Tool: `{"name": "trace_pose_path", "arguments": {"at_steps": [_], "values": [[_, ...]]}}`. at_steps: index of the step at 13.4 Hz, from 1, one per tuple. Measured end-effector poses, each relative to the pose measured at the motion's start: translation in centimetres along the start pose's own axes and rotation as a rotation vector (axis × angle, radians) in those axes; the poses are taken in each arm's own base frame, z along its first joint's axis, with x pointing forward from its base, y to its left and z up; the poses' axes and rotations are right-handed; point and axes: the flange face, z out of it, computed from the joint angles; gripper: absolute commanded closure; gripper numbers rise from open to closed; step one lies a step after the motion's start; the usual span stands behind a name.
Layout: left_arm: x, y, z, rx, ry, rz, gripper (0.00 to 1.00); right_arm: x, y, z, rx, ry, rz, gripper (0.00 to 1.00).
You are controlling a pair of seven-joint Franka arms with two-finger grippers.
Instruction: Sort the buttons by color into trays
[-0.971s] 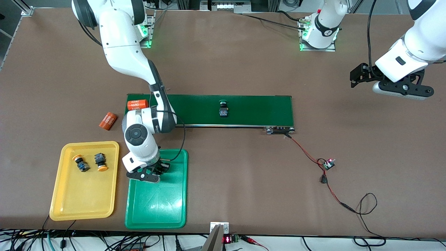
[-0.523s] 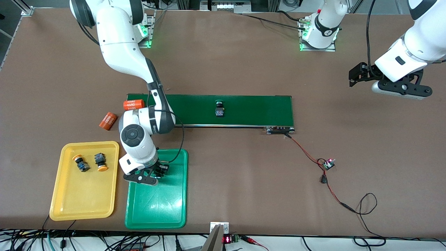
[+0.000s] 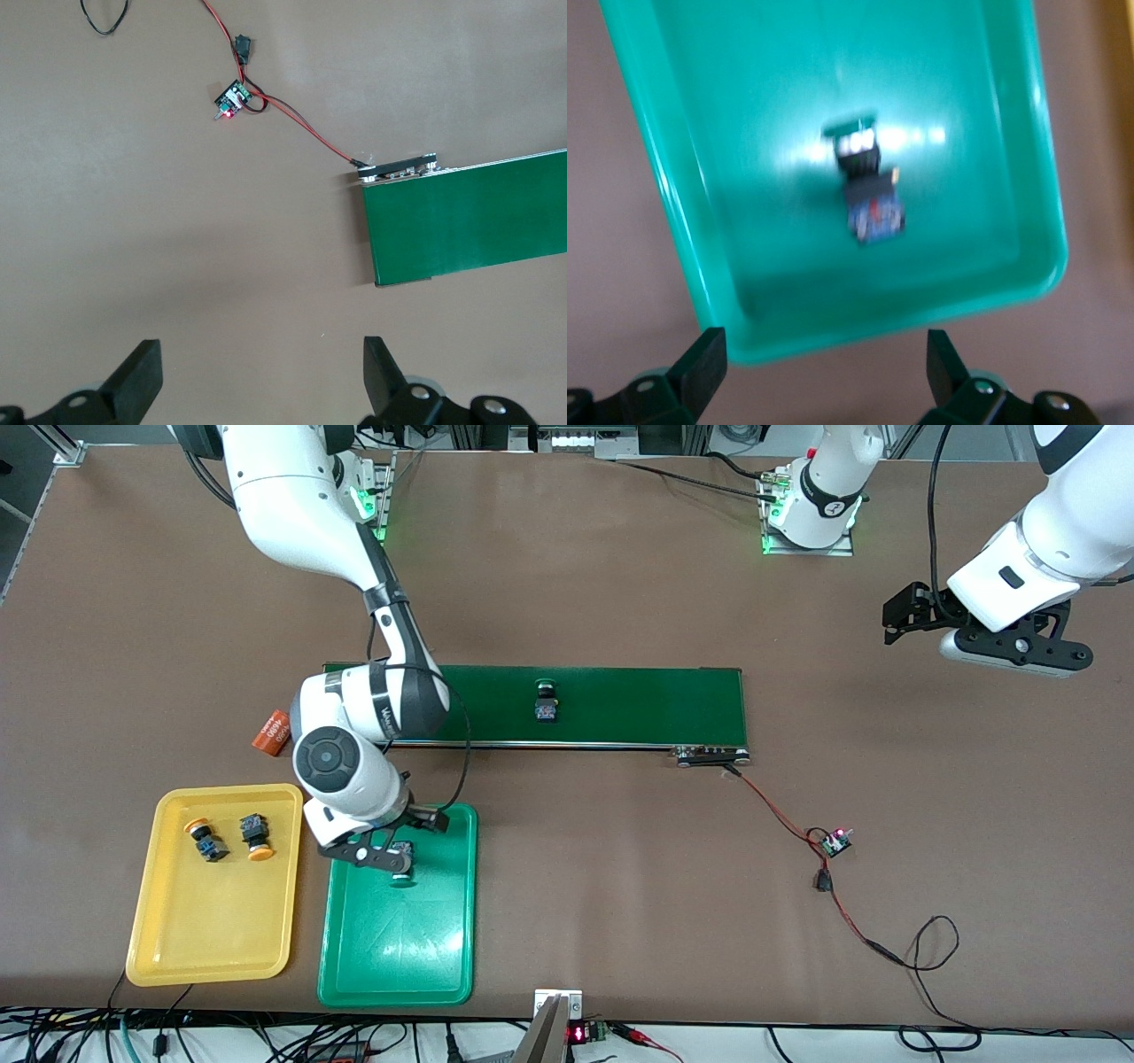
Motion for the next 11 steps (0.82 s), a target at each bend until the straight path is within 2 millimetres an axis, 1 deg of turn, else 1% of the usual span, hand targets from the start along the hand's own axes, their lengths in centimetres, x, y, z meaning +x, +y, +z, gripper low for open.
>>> {"name": "trace_pose_path", "arguments": {"at_steps": [2,4,7,11], "values": [[0.0,-0.1,0.0,0.0,-0.001,-0.001,0.0,-2.6,-1.7,-0.2,-0.037,-0.084,-0.028,0.0],[0.0,-0.1,0.0,0.0,-0.004,-0.003,0.0,-4.8,-3.2,-1.1,-0.059,-0.135,-0.057,0.0],[-0.1,-0.4,-0.1,-0.001,-0.004,-0.007,0.0,-7.2,-4.7,-2.8,-0.049,-0.168,-0.084,0.0],[0.0,-0.3,-1.1,0.0,0.015,-0.006,0.0,-9.9,-5.8,-2.9,-0.046,-0.195,-0.111,0.0]]}}
